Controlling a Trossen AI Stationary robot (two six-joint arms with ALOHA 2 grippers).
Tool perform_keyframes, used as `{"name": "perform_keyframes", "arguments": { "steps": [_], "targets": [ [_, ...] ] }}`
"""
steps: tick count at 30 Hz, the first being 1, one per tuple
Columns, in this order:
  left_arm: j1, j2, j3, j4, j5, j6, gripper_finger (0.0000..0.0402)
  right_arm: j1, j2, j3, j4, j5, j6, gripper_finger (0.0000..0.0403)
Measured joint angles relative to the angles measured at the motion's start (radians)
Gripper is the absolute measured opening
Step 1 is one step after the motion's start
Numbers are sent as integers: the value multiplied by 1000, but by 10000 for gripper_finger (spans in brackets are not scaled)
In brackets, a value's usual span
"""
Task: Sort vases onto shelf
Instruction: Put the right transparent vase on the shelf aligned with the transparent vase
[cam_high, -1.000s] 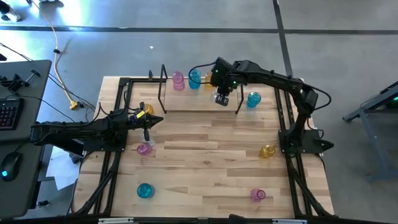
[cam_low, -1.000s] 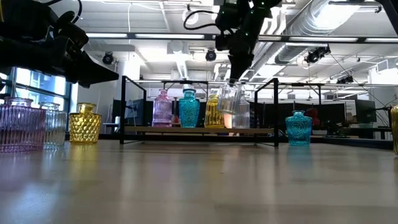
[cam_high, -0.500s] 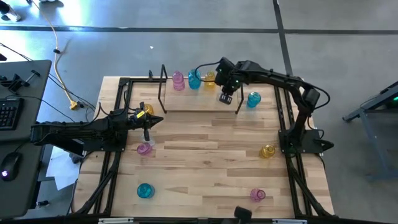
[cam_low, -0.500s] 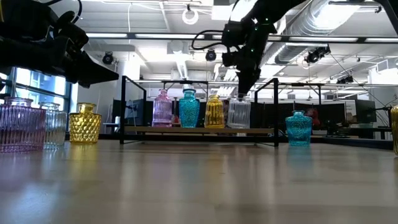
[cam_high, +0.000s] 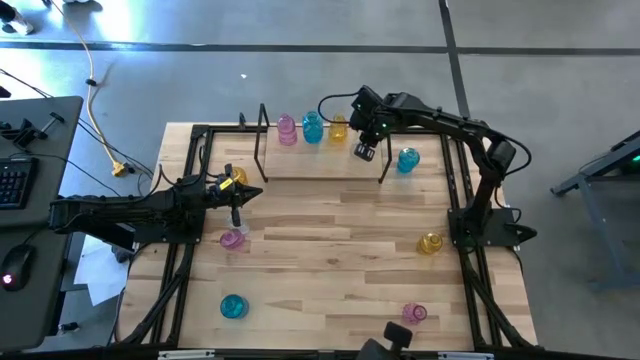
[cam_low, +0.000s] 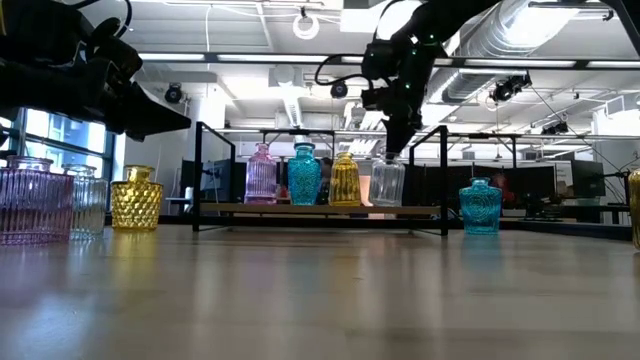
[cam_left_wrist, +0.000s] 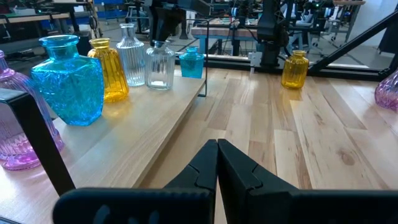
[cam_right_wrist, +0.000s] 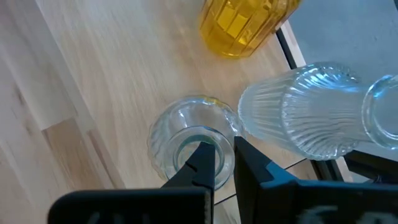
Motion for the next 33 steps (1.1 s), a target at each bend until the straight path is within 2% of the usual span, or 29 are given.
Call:
{"name": "perform_keyframes", "arguments": {
  "steps": [16,33],
  "targets": [
    [0,0,0,0,0,0,1,-7,5,57,-79,3,10,9],
    [0,0,0,0,0,0,1,-14,49,63,-63,38,8,9]
  ]
}}
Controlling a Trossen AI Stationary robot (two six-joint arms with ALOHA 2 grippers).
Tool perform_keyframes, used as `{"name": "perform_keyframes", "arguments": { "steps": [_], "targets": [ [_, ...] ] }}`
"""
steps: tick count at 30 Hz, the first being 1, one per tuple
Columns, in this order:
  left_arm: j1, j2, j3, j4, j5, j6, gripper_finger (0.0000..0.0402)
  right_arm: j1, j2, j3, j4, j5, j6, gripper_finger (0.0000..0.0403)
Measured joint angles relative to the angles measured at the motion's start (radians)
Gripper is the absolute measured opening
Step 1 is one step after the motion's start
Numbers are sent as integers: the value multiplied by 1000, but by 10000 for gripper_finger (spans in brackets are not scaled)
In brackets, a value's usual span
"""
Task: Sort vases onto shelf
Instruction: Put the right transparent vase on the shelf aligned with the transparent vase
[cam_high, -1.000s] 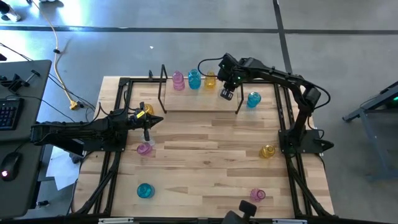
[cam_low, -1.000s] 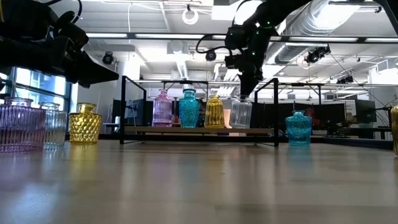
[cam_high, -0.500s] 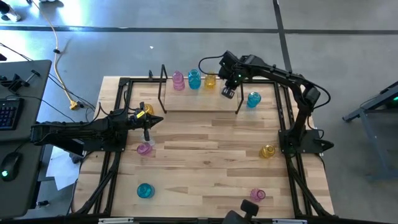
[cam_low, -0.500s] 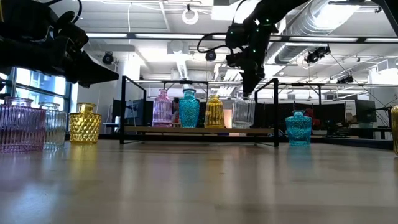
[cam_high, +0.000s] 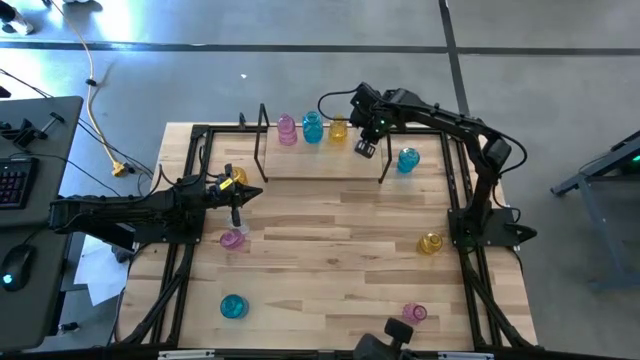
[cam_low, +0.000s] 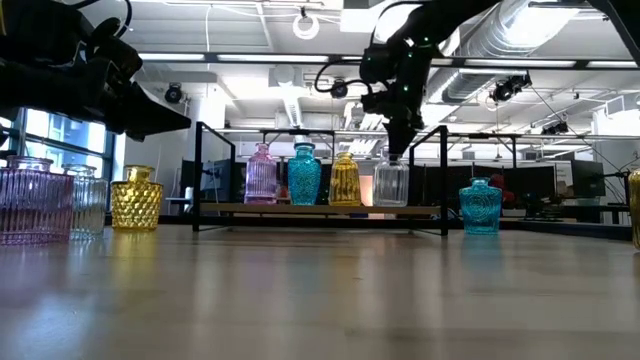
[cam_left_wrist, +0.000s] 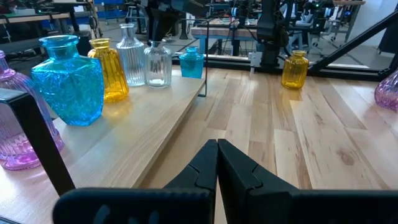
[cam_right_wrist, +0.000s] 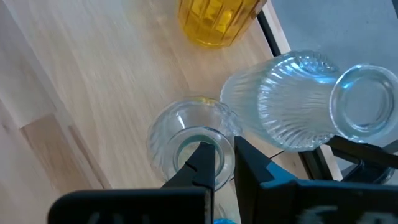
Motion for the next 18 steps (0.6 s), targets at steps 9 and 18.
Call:
{"name": "perform_keyframes", "arguments": {
  "steps": [9,18],
  "targets": [
    [0,0,0,0,0,0,1,0,-3,0,-1,3,9,10],
    [0,0,0,0,0,0,1,0,-1,-3,11,5,30,52]
  ]
}}
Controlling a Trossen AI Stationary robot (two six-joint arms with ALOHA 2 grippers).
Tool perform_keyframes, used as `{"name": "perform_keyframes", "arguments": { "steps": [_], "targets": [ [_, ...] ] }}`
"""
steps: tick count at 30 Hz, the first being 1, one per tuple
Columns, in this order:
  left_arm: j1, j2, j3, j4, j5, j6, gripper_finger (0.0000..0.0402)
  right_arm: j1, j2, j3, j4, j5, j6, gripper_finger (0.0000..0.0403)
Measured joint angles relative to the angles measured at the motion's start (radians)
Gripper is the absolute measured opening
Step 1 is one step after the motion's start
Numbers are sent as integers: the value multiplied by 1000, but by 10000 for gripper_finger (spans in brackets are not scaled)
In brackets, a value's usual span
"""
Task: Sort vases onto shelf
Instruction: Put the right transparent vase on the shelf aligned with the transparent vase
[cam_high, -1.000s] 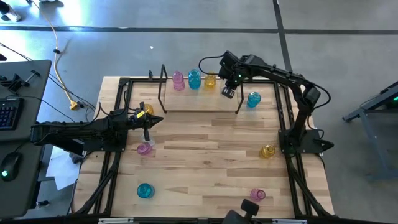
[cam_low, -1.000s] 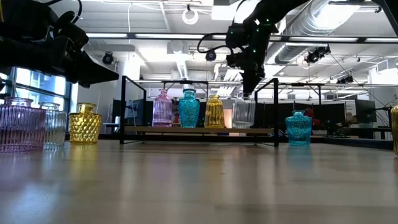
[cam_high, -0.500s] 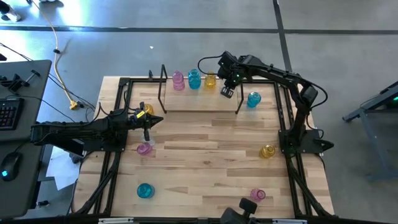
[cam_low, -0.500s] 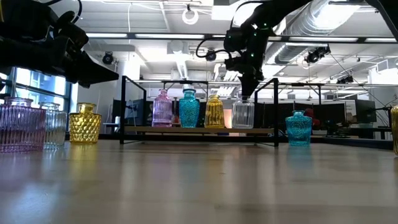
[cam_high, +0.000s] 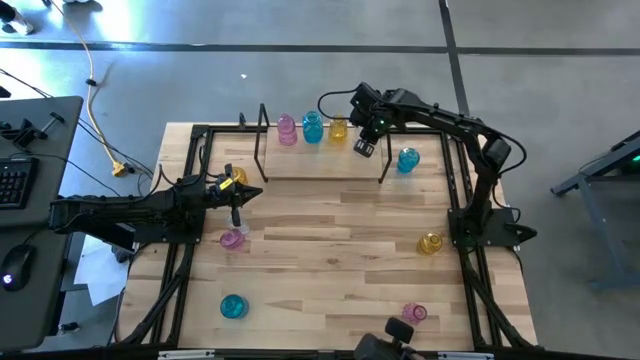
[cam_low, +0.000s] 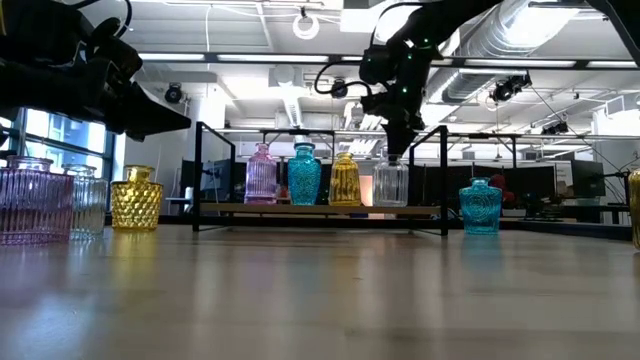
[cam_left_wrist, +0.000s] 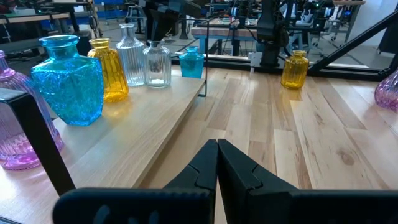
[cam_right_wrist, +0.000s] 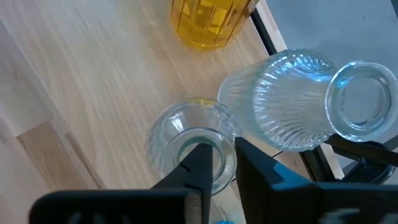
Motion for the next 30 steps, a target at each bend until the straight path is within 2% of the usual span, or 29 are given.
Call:
{"name": "perform_keyframes", "arguments": {
  "steps": [11,30],
  "targets": [
    [0,0,0,0,0,0,1,0,0,-1,16,32,-1,106],
    [0,0,0,0,0,0,1,1,1,-1,40,45,-8,108]
  ]
}}
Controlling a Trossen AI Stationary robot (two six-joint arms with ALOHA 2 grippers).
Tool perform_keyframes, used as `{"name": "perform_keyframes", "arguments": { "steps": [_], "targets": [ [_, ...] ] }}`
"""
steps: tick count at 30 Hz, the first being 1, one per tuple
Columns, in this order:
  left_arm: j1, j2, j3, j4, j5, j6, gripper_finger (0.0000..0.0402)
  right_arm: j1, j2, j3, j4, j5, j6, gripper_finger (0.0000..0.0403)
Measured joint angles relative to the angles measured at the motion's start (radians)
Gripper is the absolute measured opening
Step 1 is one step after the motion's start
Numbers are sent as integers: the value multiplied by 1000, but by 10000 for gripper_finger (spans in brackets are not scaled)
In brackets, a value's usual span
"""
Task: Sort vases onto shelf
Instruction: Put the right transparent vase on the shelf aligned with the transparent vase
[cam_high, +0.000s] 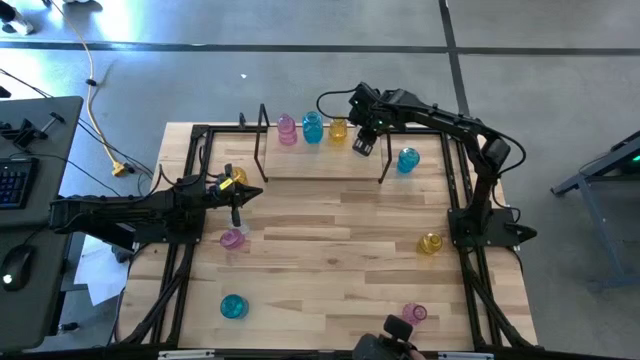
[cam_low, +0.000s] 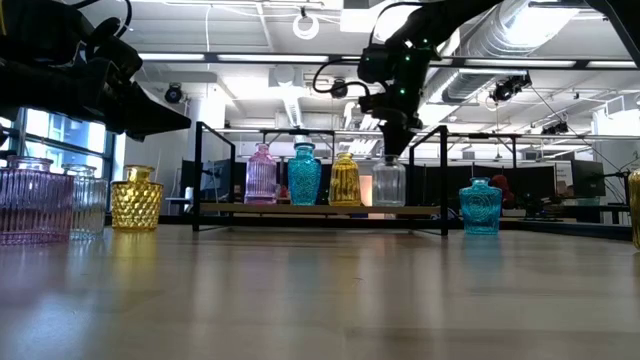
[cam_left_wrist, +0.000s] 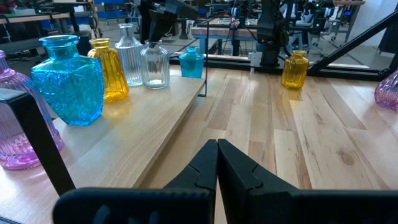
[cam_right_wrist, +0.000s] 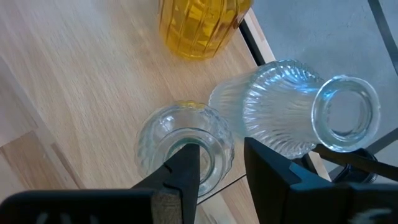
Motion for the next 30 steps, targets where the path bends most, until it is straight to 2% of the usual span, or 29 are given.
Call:
{"name": "perform_keyframes", "arguments": {
  "steps": [30],
  "targets": [
    [0,0,0,0,0,0,1,10,0,0,10,1,113,108]
  ]
}}
